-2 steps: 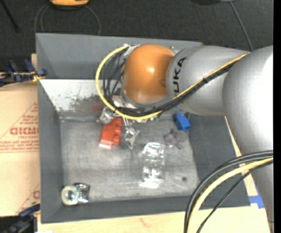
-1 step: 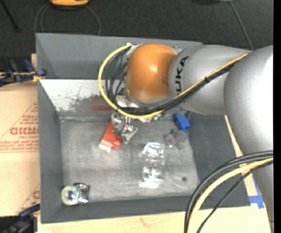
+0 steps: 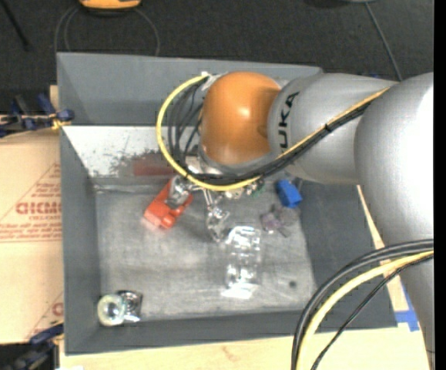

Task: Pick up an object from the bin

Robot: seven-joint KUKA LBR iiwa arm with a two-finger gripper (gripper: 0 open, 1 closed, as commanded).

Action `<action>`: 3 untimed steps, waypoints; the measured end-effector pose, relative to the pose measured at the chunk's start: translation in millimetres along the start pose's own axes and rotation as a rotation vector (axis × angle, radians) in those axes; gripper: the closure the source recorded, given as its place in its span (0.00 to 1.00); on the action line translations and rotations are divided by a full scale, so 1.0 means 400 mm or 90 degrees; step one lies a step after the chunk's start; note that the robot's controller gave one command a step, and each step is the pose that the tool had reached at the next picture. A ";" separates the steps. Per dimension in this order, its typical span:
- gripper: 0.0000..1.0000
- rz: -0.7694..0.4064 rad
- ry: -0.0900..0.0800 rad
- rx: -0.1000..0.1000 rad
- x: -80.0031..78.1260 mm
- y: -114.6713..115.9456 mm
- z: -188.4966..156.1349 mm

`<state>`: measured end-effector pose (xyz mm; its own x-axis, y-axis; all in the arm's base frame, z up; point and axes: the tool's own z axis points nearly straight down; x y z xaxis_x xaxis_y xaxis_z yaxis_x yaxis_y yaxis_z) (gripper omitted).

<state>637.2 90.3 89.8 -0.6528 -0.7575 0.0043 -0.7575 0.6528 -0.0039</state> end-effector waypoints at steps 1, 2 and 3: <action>0.00 0.094 -0.016 -0.002 -0.083 0.040 0.004; 0.00 0.091 -0.014 -0.002 -0.089 0.041 0.005; 0.00 0.158 -0.003 -0.002 0.043 -0.077 -0.037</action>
Offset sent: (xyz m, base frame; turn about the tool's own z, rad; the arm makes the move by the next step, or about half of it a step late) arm 0.0111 0.0539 -0.0177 0.2046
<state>649.3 57.5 105.0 -0.8188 -0.5741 -0.0016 -0.5741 0.8188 -0.0019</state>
